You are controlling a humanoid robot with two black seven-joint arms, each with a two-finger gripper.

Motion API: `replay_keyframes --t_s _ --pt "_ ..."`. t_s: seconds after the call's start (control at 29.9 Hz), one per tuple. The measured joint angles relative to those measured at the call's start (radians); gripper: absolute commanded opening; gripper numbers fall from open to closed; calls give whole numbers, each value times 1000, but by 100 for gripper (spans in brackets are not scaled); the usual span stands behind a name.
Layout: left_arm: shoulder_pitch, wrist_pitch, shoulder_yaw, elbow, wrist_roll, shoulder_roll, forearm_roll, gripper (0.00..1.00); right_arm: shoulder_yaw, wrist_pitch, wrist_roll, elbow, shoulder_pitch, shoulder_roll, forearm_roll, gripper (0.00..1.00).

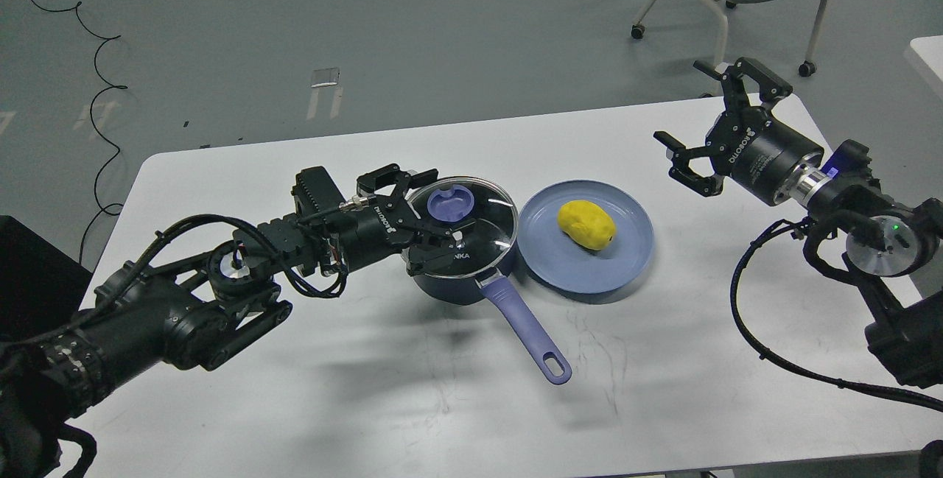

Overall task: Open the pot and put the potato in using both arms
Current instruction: 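Lower the left gripper onto the purple knob and close it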

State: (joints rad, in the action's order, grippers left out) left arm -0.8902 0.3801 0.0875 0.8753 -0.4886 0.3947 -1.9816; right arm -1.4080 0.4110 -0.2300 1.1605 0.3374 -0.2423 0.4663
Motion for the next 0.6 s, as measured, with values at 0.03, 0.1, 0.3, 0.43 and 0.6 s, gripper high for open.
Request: replay_keyframes --t_s 0.03,0.1,0.3,0.43,0.6 --pt "0 0 0 -1 0 -1 0 98 0 0 0 0 0 0 0 100" --pt "1 0 0 -2 0 -2 2 98 1 0 0 -1 0 0 0 100" --pt "1 0 0 -2 0 -4 36 98 2 2 0 -2 0 -2 2 100" --pt "-1 -1 0 -2 0 -3 74 98 4 3 0 -2 -3 -3 3 100" --pt "-1 -4 -20 -6 0 -3 81 98 6 3 0 -2 -5 -3 3 100"
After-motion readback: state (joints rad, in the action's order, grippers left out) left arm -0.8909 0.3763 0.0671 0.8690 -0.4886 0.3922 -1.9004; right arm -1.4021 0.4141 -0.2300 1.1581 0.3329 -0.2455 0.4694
